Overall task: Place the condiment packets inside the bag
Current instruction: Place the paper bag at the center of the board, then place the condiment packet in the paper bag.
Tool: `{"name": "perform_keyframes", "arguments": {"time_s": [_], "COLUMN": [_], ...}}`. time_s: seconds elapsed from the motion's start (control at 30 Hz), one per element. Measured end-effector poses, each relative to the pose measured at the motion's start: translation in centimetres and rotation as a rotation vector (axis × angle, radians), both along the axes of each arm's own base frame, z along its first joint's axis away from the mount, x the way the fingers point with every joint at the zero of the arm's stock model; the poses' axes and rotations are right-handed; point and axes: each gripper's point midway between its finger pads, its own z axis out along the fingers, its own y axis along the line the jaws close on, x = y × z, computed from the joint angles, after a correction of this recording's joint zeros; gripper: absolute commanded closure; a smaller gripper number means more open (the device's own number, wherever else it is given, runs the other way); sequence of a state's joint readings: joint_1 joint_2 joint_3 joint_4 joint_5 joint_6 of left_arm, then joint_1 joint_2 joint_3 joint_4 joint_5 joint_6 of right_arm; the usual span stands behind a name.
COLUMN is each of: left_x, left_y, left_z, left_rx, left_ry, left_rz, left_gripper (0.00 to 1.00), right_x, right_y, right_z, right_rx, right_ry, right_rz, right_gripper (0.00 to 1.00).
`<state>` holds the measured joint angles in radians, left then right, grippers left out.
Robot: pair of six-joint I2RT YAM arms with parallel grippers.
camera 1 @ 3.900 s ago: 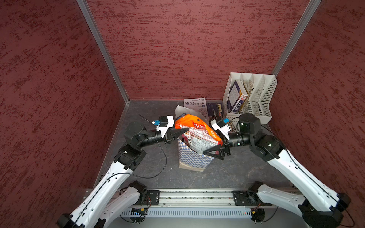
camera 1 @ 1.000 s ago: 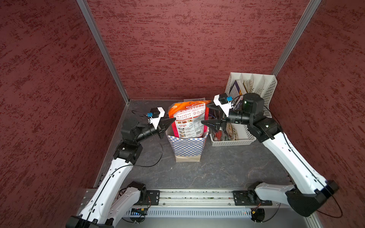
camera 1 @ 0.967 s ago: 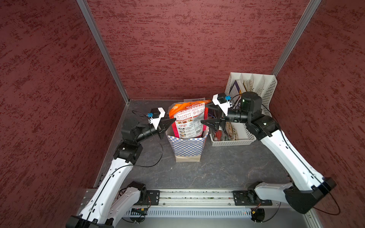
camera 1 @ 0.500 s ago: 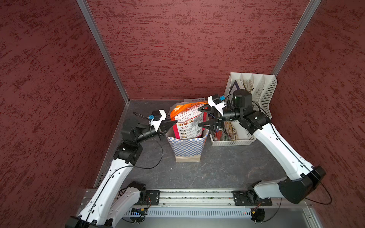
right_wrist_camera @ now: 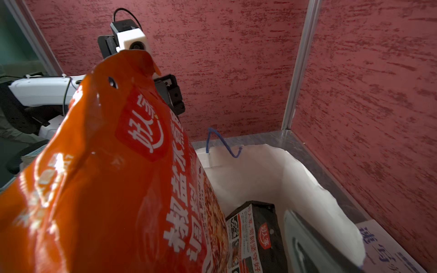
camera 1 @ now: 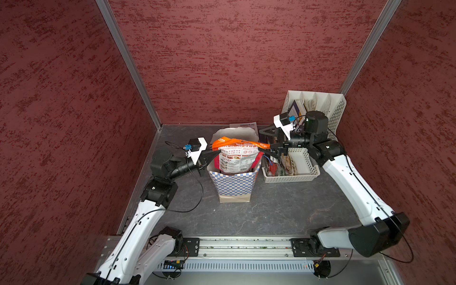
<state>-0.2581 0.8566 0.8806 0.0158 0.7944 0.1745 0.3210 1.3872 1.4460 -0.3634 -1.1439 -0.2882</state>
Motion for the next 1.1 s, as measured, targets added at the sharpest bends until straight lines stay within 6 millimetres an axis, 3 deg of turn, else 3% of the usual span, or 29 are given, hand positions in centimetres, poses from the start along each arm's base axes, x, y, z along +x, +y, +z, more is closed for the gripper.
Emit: {"name": "perform_keyframes", "arguments": {"time_s": [0.13,0.2,0.3,0.33,0.37,0.4,0.47,0.57,0.6,0.67,0.77,0.87,1.1], "left_x": [0.0,0.3,0.9,1.1,1.3,1.5,1.7,2.1,2.1,2.2,1.8,0.9,0.4], "left_y": [-0.1,0.0,0.1,0.2,0.4,0.5,1.0,2.2,2.8,4.3,7.0,8.9,9.1], "left_z": [-0.1,-0.2,-0.3,-0.3,-0.4,-0.4,-0.3,0.1,0.3,0.8,1.0,-0.1,-7.6], "left_rx": [0.0,0.001,-0.003,-0.005,-0.014,-0.022,-0.043,-0.079,-0.095,-0.125,-0.162,-0.177,-0.108], "left_ry": [0.004,0.022,0.067,0.081,0.105,0.125,0.164,0.245,0.281,0.355,0.464,0.579,0.892], "left_rz": [0.0,0.011,0.042,0.053,0.075,0.094,0.133,0.224,0.267,0.371,0.53,0.637,0.711], "left_gripper": [1.0,1.0,1.0,1.0,0.9,0.87,0.8,0.32,0.2,0.09,0.09,0.09,0.14], "right_x": [-1.0,-1.5,-2.1,-2.1,-2.0,-1.7,-1.0,0.0,0.2,0.7,1.3,2.0,3.5], "right_y": [2.0,2.8,3.5,3.6,3.7,3.8,3.9,4.0,4.0,4.0,4.0,4.0,4.2], "right_z": [-1.0,-1.4,-1.5,-1.3,-1.0,-0.8,-0.5,-0.1,0.0,0.6,1.4,2.0,0.9], "right_rx": [0.01,0.011,0.014,0.017,0.023,0.027,0.034,0.049,0.054,0.067,0.087,0.097,0.073], "right_ry": [0.044,0.059,0.068,0.066,0.055,0.051,0.047,0.026,0.016,-0.013,-0.072,-0.133,-0.237], "right_rz": [0.113,0.156,0.183,0.182,0.177,0.163,0.125,0.079,0.068,0.047,0.016,-0.018,-0.053], "right_gripper": [0.19,0.28,0.59,0.81,0.97,1.0,1.0,1.0,1.0,1.0,1.0,1.0,1.0]}}
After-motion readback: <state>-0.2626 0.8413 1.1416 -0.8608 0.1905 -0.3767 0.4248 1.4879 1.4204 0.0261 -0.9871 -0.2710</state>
